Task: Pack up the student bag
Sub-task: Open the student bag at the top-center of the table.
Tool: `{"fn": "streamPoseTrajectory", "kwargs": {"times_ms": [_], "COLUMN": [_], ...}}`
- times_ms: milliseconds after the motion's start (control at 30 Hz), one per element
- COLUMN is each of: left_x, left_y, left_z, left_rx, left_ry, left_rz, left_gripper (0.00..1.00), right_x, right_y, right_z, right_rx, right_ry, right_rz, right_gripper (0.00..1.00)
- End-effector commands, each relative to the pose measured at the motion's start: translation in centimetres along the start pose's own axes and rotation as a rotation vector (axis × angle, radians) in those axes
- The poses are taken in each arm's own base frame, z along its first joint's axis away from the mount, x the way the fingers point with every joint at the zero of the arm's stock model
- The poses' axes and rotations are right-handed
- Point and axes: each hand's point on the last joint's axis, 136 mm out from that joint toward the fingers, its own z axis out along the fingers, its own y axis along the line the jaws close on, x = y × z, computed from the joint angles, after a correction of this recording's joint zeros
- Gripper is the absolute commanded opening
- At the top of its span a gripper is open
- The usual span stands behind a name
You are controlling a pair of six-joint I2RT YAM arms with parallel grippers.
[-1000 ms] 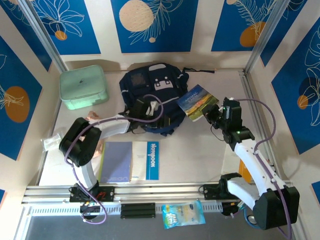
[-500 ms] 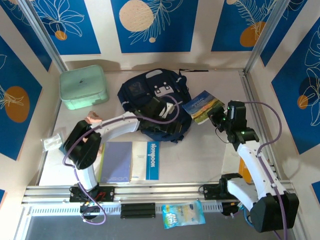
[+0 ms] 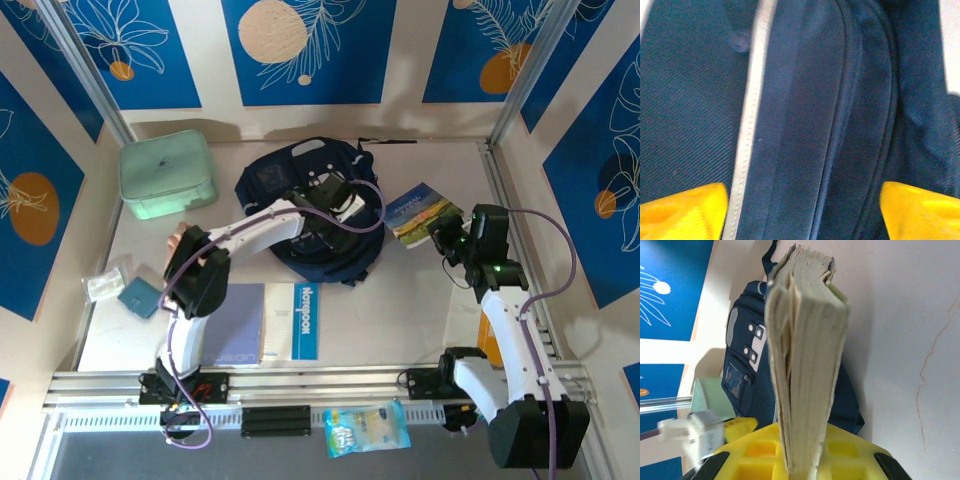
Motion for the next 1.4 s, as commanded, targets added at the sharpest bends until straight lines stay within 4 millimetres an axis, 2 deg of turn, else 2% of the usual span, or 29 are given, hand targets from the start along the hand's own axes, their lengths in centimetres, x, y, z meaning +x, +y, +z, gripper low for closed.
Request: {"fn": "streamPoseTrajectory", "kwargs": {"times_ms": [0, 233, 400, 700, 833, 933, 1100, 1233, 1367], "left_x": [1.5, 1.5, 2.0, 1.7, 1.4, 0.6, -1.8, -2.8, -3.6], "left_y": [-0.7, 0.5, 0.8, 0.7, 1.4, 1.6, 2.5, 4.0, 5.5], "left_z": [0.2, 1.6, 2.8, 3.5, 3.4, 2.4, -1.2, -3.8, -6.8], "left_rx": [0.046, -0.028, -0.045, -0.040, -0.075, -0.080, -0.094, -0.121, -0.127], "left_ry": [0.110, 0.134, 0.178, 0.189, 0.183, 0.155, 0.040, -0.055, -0.152], "left_rz": [0.105, 0.075, 0.074, 0.048, 0.033, 0.013, -0.021, -0.054, -0.119], "left_gripper": [0.74, 0.58, 0.55, 0.50, 0.38, 0.31, 0.12, 0.06, 0.00], "right_x": [-0.6, -0.8, -0.8, -0.7, -0.7, -0.7, -1.3, -1.8, -1.4], "right_y": [3.2, 2.9, 2.7, 1.9, 1.8, 2.1, 3.7, 3.8, 3.0], "right_z": [-1.7, -1.9, -2.1, -1.8, -1.8, -2.0, -3.5, -4.9, -5.0], "right_rx": [-0.123, -0.129, -0.130, -0.116, -0.116, -0.135, -0.228, -0.243, -0.234], "right_ry": [-0.023, -0.025, -0.027, -0.024, -0.024, -0.031, -0.110, -0.178, -0.181], "right_rz": [-0.077, -0.067, -0.060, -0.036, -0.033, -0.047, -0.113, -0.121, -0.105], "right_gripper": [0.00, 0.00, 0.00, 0.00, 0.00, 0.00, 0.00, 0.00, 0.00]}}
